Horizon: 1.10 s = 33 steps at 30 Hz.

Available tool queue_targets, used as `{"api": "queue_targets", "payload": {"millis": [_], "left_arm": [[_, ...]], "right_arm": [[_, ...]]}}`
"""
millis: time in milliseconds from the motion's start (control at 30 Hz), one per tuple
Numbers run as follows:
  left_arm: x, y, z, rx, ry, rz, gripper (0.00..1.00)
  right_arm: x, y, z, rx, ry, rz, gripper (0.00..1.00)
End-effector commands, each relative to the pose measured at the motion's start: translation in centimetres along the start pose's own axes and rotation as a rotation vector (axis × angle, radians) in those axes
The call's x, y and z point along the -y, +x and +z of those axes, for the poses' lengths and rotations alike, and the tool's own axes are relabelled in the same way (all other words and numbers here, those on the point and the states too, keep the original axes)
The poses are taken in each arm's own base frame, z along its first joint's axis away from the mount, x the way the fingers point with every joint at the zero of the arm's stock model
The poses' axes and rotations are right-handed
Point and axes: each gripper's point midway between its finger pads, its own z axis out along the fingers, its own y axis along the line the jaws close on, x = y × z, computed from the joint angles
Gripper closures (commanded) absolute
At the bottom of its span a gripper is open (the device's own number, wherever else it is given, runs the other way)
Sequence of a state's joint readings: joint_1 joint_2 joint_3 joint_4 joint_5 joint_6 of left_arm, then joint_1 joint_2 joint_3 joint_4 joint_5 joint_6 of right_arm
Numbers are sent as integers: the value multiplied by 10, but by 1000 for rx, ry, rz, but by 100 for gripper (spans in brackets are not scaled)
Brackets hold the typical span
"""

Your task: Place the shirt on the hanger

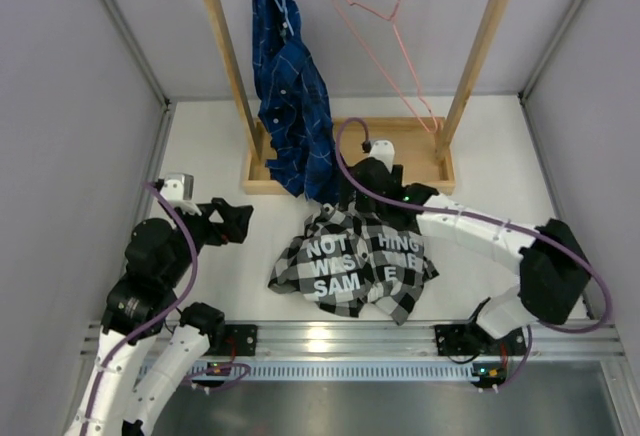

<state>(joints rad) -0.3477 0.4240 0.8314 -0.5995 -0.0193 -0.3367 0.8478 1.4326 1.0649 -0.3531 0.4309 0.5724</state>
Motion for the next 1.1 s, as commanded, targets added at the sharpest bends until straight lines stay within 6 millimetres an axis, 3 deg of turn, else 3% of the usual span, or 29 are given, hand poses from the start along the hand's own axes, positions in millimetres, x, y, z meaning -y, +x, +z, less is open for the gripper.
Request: {"api": "queue_targets", "payload": {"millis": [0,133,200,233,300,333,400,433,533,567,633,667,700,800,833,867,900,933,967,1000,1033,1067], "left_arm": [[1,0,3,3,11,13,2],[7,1,2,-5,44,15,2],[8,3,4,-16,49,18,2],[9,4,5,-27,56,18,2],[10,5,6,-30,64,18,2],[11,5,6,-30,69,18,2],[12,5,6,-31,74,17,2],[14,4,7,-27,81,14,2],[25,3,13,-29,122,-73,2],[42,5,13,-51,204,-140,2],[58,12,19,-86,290,-207,2],[69,3,21,-65,335,-277,2],[77,2,21,-76,377,-308,2],[81,4,37,-76,384,-510,2],[74,29,48,-128,347,-589,2],[73,38,53,-160,327,-726,2],[80,36,57,-138,369,-769,2],[79,47,64,-157,359,-815,2],[85,65,67,-210,359,-861,2],[91,64,70,-206,373,-872,2],[93,76,83,-238,337,-887,2],[112,80,83,-268,382,-870,2]], "right_arm": [[-2,-12,27,59,83,84,0],[-7,13,59,44,78,124,6],[-9,22,68,33,75,127,17],[-12,20,69,46,64,148,28],[-10,19,66,62,56,166,41],[-13,11,63,98,40,186,57],[-12,-1,45,152,14,202,80],[-11,-13,38,199,4,201,100],[-10,-46,4,316,-64,193,100],[-16,-64,-9,385,-120,204,100],[-20,-79,-43,471,-239,152,100],[-23,-85,-55,512,-287,131,100],[-22,-97,-80,593,-353,137,100],[-11,-100,-118,708,-430,90,100],[-6,-99,-124,734,-435,76,100],[-2,-96,-131,755,-448,74,100],[7,-86,-137,776,-461,75,100],[6,-84,-144,799,-500,74,100],[6,-78,-147,808,-521,70,100],[9,-68,-148,811,-542,60,100],[7,-66,-151,820,-572,56,100],[8,-58,-150,815,-581,50,100]]}}
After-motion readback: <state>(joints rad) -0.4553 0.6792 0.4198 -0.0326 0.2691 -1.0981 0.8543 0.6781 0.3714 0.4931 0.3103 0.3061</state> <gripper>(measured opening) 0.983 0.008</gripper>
